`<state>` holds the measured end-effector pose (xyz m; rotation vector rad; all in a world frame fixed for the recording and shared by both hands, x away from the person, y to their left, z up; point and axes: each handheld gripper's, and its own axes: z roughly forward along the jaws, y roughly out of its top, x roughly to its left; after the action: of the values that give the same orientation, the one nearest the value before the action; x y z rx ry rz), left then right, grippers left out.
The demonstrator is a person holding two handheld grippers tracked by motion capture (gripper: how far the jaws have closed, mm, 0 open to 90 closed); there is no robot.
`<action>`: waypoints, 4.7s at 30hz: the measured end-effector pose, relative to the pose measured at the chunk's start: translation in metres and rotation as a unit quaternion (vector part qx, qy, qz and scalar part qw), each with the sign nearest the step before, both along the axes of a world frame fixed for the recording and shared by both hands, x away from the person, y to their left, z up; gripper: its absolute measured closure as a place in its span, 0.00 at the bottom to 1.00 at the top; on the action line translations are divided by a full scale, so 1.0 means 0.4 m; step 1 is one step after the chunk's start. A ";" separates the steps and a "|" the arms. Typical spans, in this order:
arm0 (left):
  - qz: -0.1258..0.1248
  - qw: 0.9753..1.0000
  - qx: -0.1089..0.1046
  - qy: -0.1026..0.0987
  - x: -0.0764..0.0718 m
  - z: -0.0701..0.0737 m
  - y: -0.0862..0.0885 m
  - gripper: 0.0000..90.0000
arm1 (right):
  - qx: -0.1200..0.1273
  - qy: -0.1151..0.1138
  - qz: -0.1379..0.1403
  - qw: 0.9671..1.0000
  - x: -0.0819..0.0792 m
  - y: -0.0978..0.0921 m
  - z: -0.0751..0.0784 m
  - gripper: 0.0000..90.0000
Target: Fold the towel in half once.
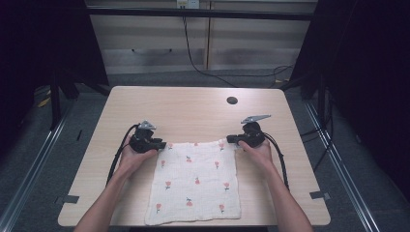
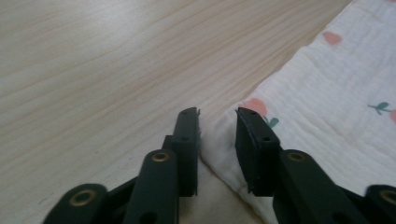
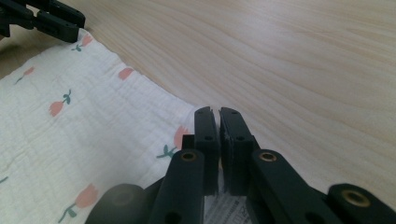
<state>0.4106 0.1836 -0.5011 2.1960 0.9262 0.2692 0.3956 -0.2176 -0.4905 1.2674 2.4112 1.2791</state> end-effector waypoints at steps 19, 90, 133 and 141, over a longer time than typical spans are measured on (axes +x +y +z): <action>0.029 0.994 -0.100 -0.010 -0.009 0.059 0.034 0.96 | 0.017 -0.014 -0.010 1.000 0.001 -0.019 0.043 0.96; -0.019 0.983 -0.175 -0.045 -0.235 0.133 0.098 0.96 | 0.016 -0.102 0.031 0.994 -0.203 -0.040 0.138 0.96; -0.058 0.992 -0.106 0.024 -0.299 0.009 0.085 0.88 | -0.009 -0.015 0.065 0.998 -0.303 -0.022 -0.005 0.86; -0.044 0.990 -0.133 0.016 -0.301 0.027 0.116 0.81 | 0.017 -0.021 0.056 0.998 -0.308 -0.036 0.016 0.71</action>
<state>0.2903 0.2299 -0.4902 1.9923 0.8286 0.0631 0.2724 -0.2320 -0.4841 1.1157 2.4736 1.3661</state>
